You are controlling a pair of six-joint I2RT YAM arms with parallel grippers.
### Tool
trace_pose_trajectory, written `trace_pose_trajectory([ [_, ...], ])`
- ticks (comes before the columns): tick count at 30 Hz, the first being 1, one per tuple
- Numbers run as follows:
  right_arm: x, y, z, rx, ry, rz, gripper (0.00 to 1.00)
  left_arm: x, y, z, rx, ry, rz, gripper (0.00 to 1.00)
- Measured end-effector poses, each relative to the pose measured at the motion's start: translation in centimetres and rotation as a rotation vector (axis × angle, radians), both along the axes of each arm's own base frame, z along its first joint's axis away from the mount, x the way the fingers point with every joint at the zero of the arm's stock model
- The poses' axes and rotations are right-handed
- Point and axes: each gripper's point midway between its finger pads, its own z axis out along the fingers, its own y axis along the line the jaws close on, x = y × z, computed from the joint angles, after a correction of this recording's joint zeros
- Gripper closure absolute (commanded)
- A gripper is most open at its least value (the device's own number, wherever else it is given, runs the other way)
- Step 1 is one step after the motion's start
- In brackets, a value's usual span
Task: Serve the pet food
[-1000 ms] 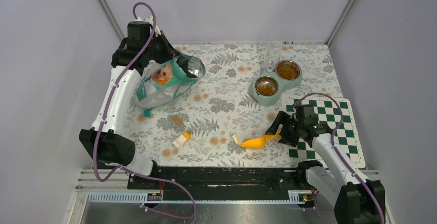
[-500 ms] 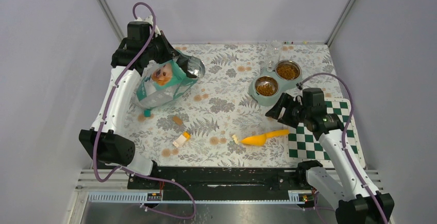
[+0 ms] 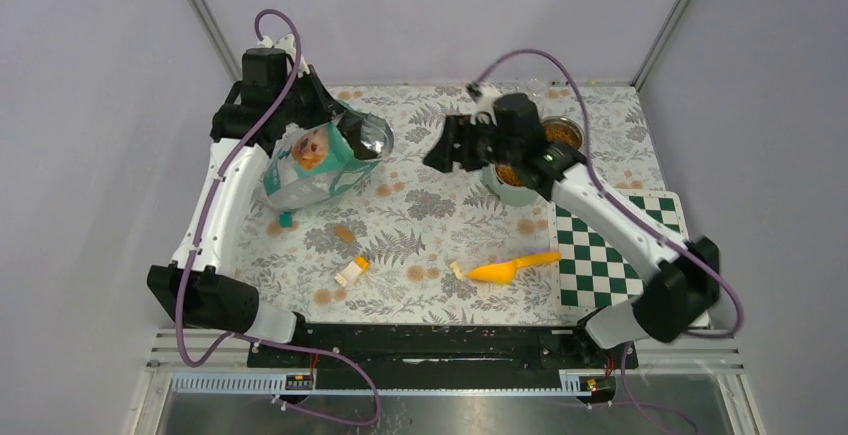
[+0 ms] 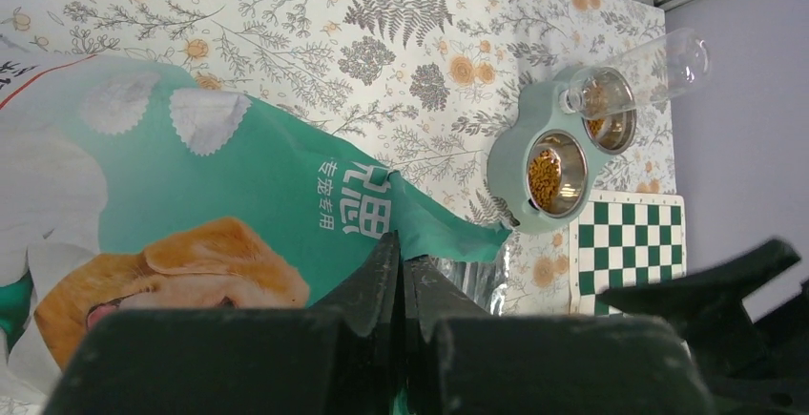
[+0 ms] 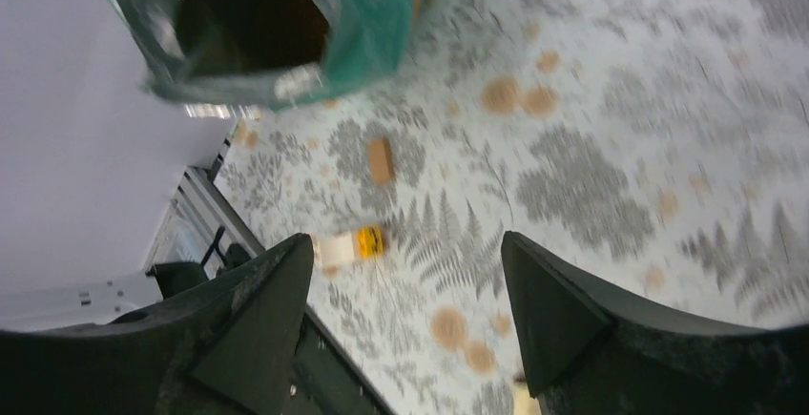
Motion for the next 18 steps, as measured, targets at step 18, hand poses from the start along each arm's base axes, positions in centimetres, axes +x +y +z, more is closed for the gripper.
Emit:
trace_pose_trajectory([
  [18, 9.5, 15.5, 3.1, -0.029, -0.272, 0.261, 0.24, -1.5, 0.4, 0.0, 0.044, -0.027, -0.031, 1.0],
])
